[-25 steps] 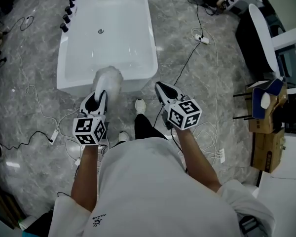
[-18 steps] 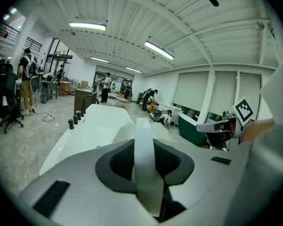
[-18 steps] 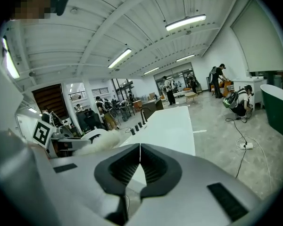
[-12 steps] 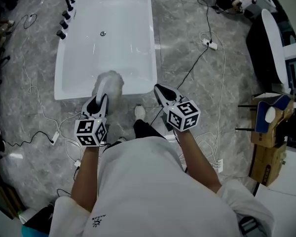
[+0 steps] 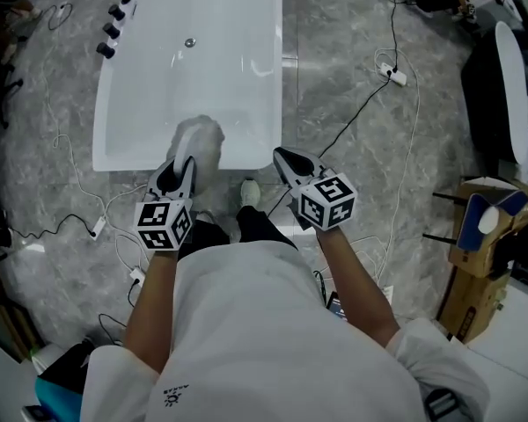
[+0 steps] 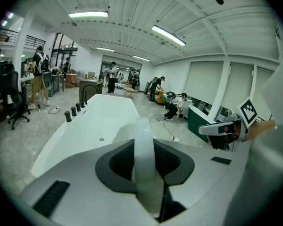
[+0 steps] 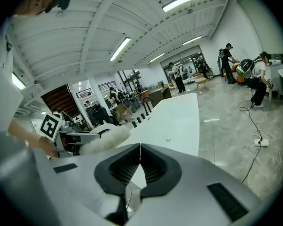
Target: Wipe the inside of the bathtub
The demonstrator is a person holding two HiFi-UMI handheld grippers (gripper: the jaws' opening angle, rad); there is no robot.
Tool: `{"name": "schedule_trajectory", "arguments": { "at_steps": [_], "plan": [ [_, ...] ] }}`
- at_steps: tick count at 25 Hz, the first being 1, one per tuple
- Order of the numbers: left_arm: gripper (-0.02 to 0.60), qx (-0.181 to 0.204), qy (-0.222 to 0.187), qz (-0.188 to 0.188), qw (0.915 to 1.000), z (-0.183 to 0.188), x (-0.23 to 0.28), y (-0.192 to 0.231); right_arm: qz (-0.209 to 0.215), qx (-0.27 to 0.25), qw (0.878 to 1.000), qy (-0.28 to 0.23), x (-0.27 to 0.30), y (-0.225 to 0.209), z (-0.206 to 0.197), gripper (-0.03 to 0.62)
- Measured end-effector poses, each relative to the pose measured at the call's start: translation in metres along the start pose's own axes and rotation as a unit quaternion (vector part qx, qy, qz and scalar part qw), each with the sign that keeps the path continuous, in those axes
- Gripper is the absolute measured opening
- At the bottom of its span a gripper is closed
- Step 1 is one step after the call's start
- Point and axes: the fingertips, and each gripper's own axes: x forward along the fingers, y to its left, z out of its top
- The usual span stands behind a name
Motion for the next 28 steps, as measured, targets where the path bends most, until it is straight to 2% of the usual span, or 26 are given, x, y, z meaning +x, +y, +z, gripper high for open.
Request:
{"name": "schedule_trajectory", "arguments": {
  "at_steps": [6, 11, 19, 28],
  "plan": [
    [0.100, 0.002, 0.031, -0.016, 0.9994, -0.013, 0.029, 0.001, -0.008, 0.002, 1.000, 0.013, 0.013, -0.016, -0.004, 0.020],
    [0.100, -0.006, 0.055, -0.048, 0.9973, -0.028, 0.058, 0.000, -0.039, 0.022, 0.999, 0.017, 0.027, -0.030, -0.019, 0.020],
    [0.100, -0.012, 0.111, -0.081, 0.9904, -0.073, 0.112, -0.008, -0.069, 0.059, 0.995, 0.034, 0.049, -0.053, -0.049, 0.020],
    [0.100, -0.048, 0.161, -0.078, 0.9826, -0.134, 0.168, -0.030, -0.077, 0.080, 0.992, 0.062, 0.065, -0.082, -0.101, 0.020]
  ]
}}
